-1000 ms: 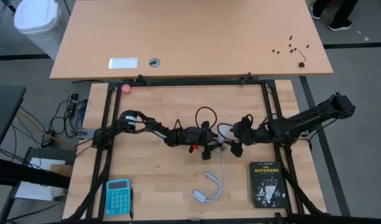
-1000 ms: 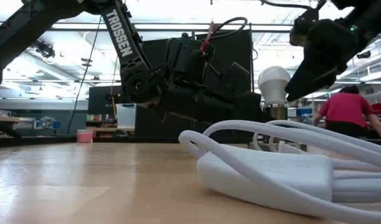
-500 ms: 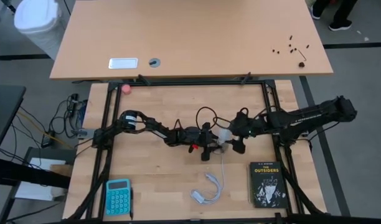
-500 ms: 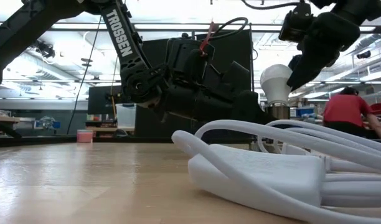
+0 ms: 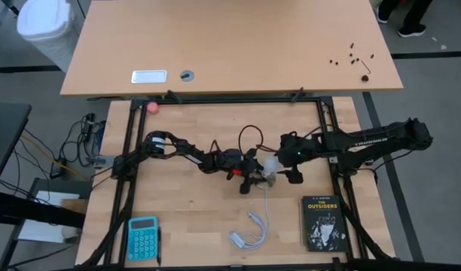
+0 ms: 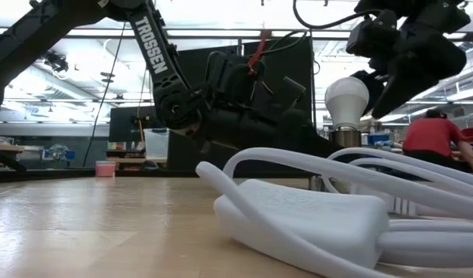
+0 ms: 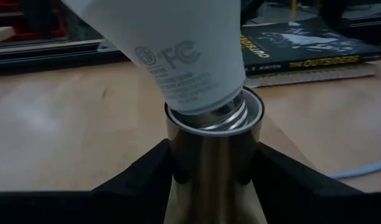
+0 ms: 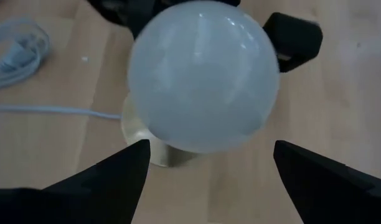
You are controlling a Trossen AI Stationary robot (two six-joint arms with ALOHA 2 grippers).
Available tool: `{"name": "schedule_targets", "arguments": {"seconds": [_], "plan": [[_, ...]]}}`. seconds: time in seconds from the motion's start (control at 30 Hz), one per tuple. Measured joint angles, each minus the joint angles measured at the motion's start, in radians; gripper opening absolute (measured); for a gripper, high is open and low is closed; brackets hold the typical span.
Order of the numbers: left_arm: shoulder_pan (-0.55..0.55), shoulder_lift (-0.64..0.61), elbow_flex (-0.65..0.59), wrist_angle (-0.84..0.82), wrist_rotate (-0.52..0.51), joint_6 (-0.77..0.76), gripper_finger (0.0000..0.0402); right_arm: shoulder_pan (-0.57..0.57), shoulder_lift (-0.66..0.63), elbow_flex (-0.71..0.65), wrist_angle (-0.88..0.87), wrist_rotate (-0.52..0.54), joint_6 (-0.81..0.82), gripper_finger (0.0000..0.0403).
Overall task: Screw lightbulb
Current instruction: Insert the white lightbulb into the silver lamp
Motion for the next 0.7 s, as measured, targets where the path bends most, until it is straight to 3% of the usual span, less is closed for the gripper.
{"name": "schedule_targets", "arguments": {"seconds": [0.3, 0.7], "plan": [[0.036, 0.001, 0.000, -0.005, 0.105, 0.002, 0.0203, -0.036, 0.002, 0.010, -0.014, 0.006, -0.098, 0.0352], [0.039, 0.001, 0.000, -0.004, 0.103, 0.019, 0.0203, -0.041, 0.168, 0.348, -0.475, -0.006, -0.117, 0.0336]]}}
